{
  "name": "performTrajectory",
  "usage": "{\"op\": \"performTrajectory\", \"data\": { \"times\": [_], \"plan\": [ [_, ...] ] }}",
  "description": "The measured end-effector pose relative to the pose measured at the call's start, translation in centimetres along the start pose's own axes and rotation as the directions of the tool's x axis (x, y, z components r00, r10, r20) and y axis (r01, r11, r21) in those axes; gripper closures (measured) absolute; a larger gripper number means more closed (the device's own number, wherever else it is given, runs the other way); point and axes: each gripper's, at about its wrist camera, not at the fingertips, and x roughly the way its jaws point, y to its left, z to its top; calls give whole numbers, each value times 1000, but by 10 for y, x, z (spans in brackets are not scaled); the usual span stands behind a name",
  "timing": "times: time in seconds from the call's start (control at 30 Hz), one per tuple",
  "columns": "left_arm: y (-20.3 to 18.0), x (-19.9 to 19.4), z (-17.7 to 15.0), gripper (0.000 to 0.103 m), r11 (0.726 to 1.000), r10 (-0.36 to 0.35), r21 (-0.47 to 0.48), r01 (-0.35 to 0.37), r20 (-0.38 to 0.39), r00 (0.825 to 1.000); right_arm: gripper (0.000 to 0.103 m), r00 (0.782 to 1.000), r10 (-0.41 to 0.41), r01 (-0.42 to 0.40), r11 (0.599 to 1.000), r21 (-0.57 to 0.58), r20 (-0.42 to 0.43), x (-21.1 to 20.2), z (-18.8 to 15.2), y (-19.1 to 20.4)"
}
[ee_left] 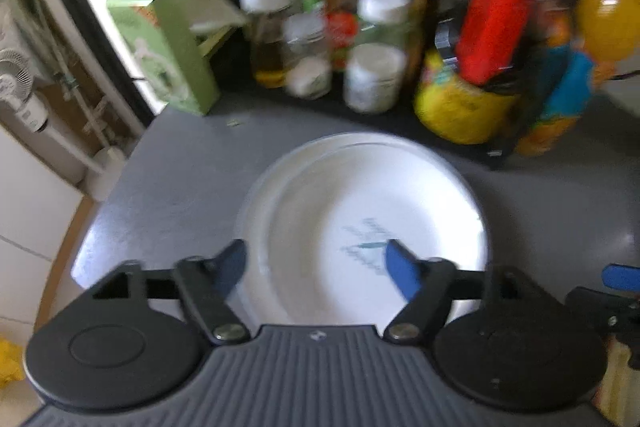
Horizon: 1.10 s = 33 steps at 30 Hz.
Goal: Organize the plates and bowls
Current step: 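Open the right gripper and withdraw while the left gripper holds the plate rim, then move both grippers to the white bowls nested in the red bowl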
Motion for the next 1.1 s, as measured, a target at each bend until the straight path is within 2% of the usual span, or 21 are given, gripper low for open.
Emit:
{"op": "performTrajectory", "data": {
  "times": [0.03,0.23,0.4,0.5,0.63,0.7,1.1],
  "plan": [
    [-8,-6,-2,21,1000,-19,7,18,8,1000,4,1000,-4,4,1000,2,13,-7,-2,-5],
    [-54,-31,-19,20,995,-98,33,98,13,995,0,997,-6,5,1000,13,71,-49,-17,-32],
    [-84,-57,-36,20,988,-152,37,151,36,988,0,993,-12,8,999,37,114,-80,-33,-53],
    [-96,-73,-44,20,983,-180,39,177,71,981,0,992,14,-23,997,69,129,-94,-42,-64],
    [-112,-88,-50,20,977,-211,53,207,86,974,0,988,-2,-12,996,85,156,-109,-55,-74],
    [-120,-91,-54,20,974,-222,69,217,80,972,0,987,-32,16,995,100,159,-114,-61,-78],
    [-156,-85,-82,20,964,-249,103,246,16,968,0,981,-99,65,978,200,165,-134,-103,-118]
  ]
}}
